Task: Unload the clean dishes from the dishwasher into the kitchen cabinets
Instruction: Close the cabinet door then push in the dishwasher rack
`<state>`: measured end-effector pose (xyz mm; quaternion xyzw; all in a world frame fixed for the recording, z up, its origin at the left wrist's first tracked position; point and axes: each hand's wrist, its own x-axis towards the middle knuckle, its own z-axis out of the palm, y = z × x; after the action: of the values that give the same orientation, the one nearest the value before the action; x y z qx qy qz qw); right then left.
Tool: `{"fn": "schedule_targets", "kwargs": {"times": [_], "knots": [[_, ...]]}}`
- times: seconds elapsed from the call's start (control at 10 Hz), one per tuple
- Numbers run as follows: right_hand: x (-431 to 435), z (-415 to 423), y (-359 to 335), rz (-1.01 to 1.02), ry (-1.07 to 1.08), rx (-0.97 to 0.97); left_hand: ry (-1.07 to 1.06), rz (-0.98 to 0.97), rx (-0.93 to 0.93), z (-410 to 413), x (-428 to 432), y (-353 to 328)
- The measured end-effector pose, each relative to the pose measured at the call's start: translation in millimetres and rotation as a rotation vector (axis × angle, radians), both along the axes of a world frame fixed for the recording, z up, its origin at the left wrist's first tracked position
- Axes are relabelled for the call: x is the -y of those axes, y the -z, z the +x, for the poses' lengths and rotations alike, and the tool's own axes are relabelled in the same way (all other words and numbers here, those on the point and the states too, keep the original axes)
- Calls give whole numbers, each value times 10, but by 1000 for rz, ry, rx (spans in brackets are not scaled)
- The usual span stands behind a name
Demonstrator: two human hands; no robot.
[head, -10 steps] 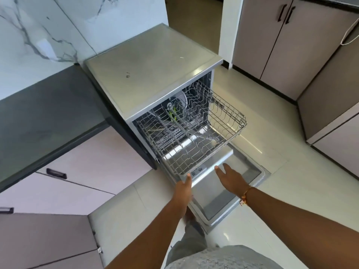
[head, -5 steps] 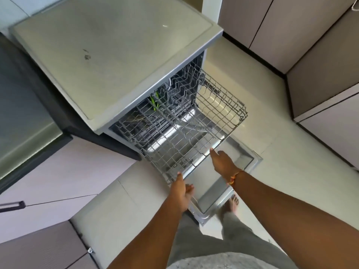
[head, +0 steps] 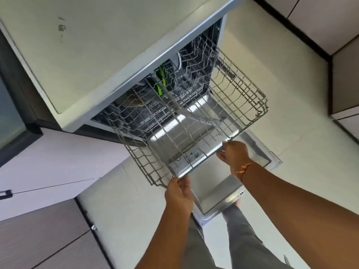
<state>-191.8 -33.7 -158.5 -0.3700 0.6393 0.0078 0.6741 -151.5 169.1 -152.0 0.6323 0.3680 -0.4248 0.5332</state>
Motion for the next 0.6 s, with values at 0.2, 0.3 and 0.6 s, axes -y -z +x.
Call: {"fn": "schedule_targets", "kwargs": {"times": [0.2, 0.3, 0.6], "knots": [[212, 587, -51, 26, -122, 116, -498, -257, -17, 579, 180, -51], [301, 988, -113, -20, -241, 167, -565, -311, 39, 1051, 287, -130], [315, 1800, 66, -181, -488, 190, -557, -258, 140, 1919, 456, -144]]}}
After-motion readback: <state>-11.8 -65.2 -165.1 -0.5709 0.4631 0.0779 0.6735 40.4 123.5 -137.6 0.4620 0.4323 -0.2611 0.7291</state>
